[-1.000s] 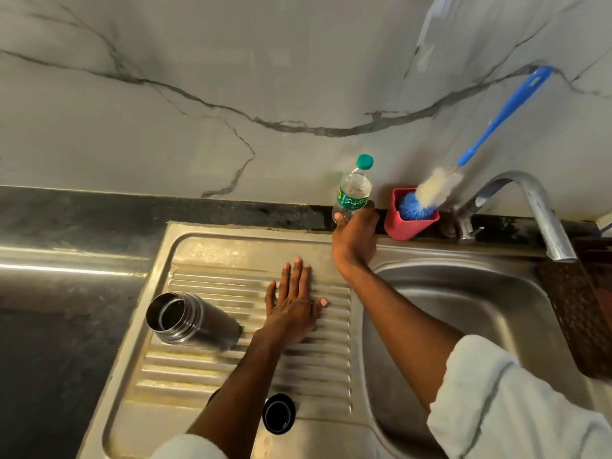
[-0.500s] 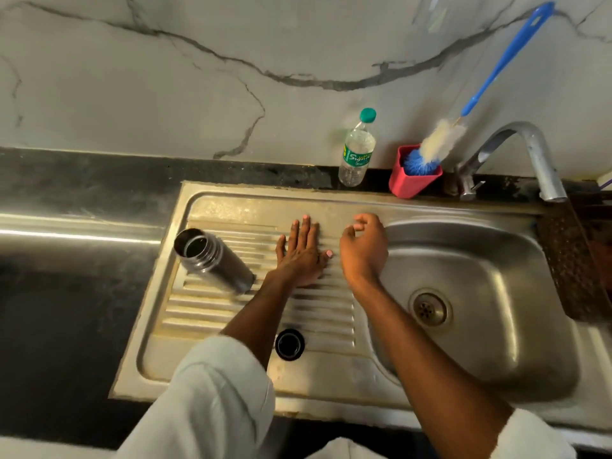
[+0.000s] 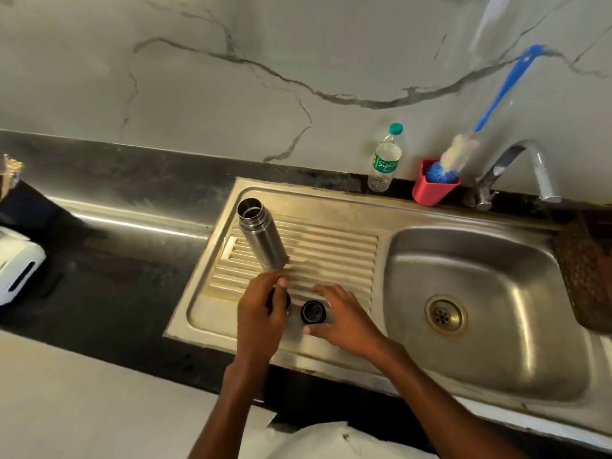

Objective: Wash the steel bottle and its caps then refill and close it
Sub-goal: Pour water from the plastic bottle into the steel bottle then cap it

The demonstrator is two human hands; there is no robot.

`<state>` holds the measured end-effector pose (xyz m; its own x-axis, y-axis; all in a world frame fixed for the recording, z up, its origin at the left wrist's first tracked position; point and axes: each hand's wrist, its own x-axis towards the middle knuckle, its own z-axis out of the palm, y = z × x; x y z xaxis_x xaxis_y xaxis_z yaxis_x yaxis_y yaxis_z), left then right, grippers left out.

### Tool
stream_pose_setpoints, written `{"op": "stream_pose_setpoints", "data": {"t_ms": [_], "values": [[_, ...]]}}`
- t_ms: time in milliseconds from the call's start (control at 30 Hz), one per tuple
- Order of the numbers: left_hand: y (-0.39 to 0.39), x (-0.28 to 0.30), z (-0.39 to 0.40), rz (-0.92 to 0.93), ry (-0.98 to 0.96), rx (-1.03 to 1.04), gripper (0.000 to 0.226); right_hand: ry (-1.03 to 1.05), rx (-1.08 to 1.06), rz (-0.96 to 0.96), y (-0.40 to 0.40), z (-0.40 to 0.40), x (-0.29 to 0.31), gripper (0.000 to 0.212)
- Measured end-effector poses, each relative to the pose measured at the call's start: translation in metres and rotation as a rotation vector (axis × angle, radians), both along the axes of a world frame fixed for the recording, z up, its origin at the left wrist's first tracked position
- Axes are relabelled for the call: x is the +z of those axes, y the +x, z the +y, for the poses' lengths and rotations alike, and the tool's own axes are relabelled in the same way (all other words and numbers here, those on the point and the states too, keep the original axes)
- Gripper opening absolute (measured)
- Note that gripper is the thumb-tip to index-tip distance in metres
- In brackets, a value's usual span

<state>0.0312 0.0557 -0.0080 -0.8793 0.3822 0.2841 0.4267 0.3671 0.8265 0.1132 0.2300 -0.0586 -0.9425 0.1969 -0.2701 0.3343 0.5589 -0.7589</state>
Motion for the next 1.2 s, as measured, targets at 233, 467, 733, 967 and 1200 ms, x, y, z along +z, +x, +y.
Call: {"op": "stream_pose_setpoints", "data": {"t_ms": [233,467,733,967,1200], "values": [[-0.009,-0.062,-0.051,-0.212,-0.146,0.26,0.031,0.293,0.026,0.068,0.001,-0.023,-0.018,0.072],[-0.038,-0.047,-0.045,-0.251,0.0,0.324,0.039,-0.084,-0.3,0.231,-0.011,-0.023,0.008,0.052],[-0.095,0.001,-0.017,-0.31,0.148,0.085,0.102,-0.247,-0.485,0.468,-0.074,-0.016,0.103,0.069],[-0.137,0.005,0.006,-0.31,0.081,-0.091,0.117,-0.01,-0.301,0.645,-0.13,-0.02,0.166,0.053],[-0.143,0.001,0.016,-0.375,0.159,-0.158,0.069,0.213,0.02,0.554,-0.162,-0.016,0.187,0.059]]}}
